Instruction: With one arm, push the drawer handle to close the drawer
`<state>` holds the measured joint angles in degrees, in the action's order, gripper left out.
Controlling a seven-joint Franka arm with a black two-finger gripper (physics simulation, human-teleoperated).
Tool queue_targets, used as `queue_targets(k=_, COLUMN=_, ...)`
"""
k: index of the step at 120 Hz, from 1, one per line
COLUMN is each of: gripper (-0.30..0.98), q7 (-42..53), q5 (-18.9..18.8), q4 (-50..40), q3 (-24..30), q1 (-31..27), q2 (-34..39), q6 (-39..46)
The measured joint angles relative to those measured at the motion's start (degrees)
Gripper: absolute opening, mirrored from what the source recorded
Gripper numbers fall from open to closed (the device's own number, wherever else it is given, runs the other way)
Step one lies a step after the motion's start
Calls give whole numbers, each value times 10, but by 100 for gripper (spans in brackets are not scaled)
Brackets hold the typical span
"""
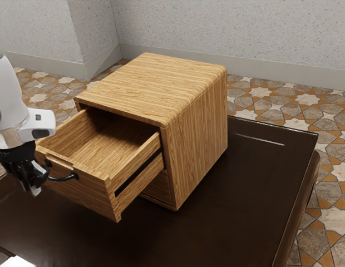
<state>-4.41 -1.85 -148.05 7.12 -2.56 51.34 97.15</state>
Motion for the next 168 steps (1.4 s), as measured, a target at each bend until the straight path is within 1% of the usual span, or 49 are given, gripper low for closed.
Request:
queue_targets(k=11, gripper=-2, q7=-16, q5=1, q4=-7, q3=0, q1=-1, q2=-3, q6=21)
queue_targets(k=24, gripper=-6, q7=-28, q5=1, q4=-14, q3=0, q1=-2, q2=-6, q6=42)
queue_targets(k=37, gripper=-8, q7=-35, q5=1, q4=-14, q3=0, q1=-2, q2=-12, q6=59)
queue_targets(k=65, gripper=-9, q7=-43, q5=-3, q4=-6, q3=0, q1=-2, q2=-56, q6=98)
queue_targets(k=73, gripper=-9, q7=-43, q5=-4, q4=6, q3=0, q1=-1, q2=-78, q6=110)
queue_targets(k=95, gripper=-10, q7=-40, q5=-11, q4=81, q3=0, q1=5, q2=-172, q6=131)
queue_targets(k=138, gripper=-10, q7=-29, q5=-24, q4=217, q3=0, q1=7, q2=-330, q6=145)
queue_targets(k=168, gripper=-10, q7=-18, q5=-37, q4=292, q3=-5, q1=15, q2=-405, q6=147)
